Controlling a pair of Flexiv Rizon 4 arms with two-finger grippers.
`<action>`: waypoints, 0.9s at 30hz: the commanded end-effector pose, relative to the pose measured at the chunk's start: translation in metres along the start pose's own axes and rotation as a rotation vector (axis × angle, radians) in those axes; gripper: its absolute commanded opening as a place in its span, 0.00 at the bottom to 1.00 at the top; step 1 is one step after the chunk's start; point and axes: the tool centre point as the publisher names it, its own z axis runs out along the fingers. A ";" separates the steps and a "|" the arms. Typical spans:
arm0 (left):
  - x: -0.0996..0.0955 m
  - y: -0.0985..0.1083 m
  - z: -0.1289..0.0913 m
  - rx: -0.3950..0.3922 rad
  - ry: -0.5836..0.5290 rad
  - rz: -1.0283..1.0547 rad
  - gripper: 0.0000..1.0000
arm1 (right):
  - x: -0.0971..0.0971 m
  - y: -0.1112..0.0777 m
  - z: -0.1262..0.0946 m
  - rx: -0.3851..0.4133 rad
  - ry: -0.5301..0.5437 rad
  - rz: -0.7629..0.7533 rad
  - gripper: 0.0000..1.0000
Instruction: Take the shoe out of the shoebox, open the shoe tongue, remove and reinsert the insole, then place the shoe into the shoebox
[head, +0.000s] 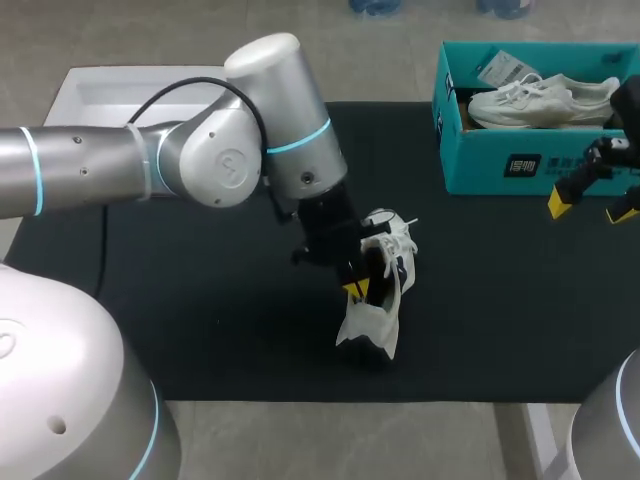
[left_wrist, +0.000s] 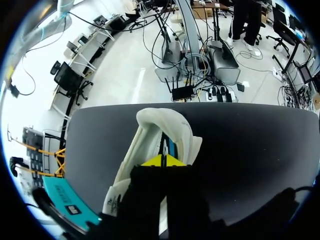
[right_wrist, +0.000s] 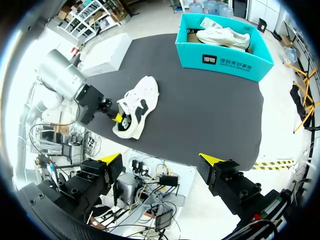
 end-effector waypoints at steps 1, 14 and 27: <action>-0.001 0.000 0.003 -0.002 0.018 0.001 0.00 | 0.000 0.003 0.001 0.005 -0.001 0.000 1.00; -0.001 -0.003 -0.002 -0.034 0.062 0.048 0.00 | 0.000 0.003 0.001 0.005 -0.001 0.000 1.00; -0.010 -0.009 -0.001 -0.083 0.182 0.151 0.00 | 0.000 0.003 0.001 0.005 -0.001 0.000 1.00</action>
